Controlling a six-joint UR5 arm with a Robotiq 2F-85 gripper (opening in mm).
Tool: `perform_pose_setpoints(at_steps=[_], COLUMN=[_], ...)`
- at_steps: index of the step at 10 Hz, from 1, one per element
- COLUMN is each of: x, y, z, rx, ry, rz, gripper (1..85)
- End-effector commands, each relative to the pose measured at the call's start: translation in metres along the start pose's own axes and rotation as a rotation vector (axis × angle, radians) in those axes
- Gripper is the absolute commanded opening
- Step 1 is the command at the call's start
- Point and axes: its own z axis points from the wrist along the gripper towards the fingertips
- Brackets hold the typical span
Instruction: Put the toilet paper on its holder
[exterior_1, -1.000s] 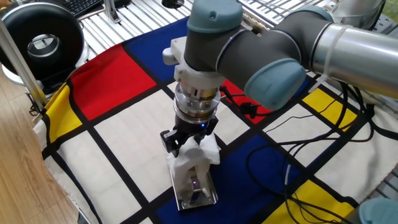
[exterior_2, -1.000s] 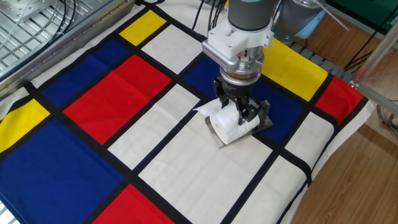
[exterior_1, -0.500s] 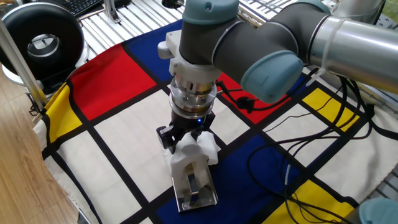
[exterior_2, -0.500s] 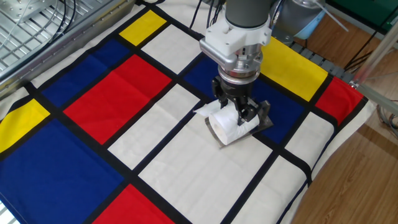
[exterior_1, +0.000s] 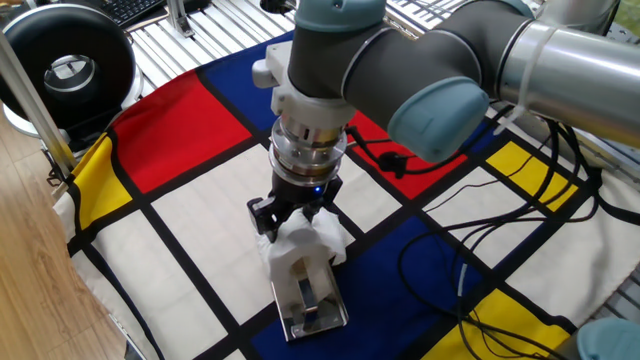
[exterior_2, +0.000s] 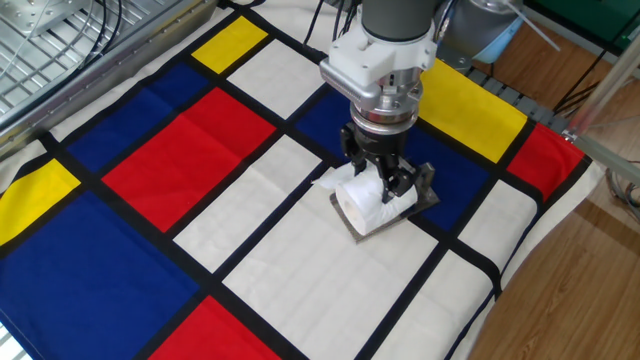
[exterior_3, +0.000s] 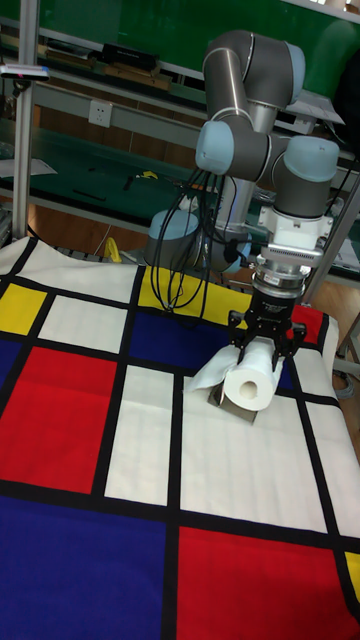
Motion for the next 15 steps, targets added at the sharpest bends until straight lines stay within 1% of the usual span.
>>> perform_pose_setpoints(at_steps=[1, 4, 6, 8, 11, 12, 13, 15], x=[-0.005, -0.014, -0.02, -0.024, -0.031, -0.032, -0.034, -0.039], y=[0.009, 0.018, 0.027, 0.032, 0.032, 0.034, 0.036, 0.038], z=[-0.003, 0.001, 0.001, 0.0, 0.0, -0.003, -0.006, -0.006], rx=[-0.027, -0.027, -0.029, -0.027, -0.03, -0.029, -0.037, -0.037], ry=[-0.027, -0.04, -0.044, -0.046, -0.031, -0.019, -0.011, -0.01], rz=[0.014, 0.023, 0.033, 0.036, 0.029, 0.035, 0.035, 0.03], gripper=[1.3, 1.3, 1.3, 1.3, 1.3, 1.3, 1.3, 1.3])
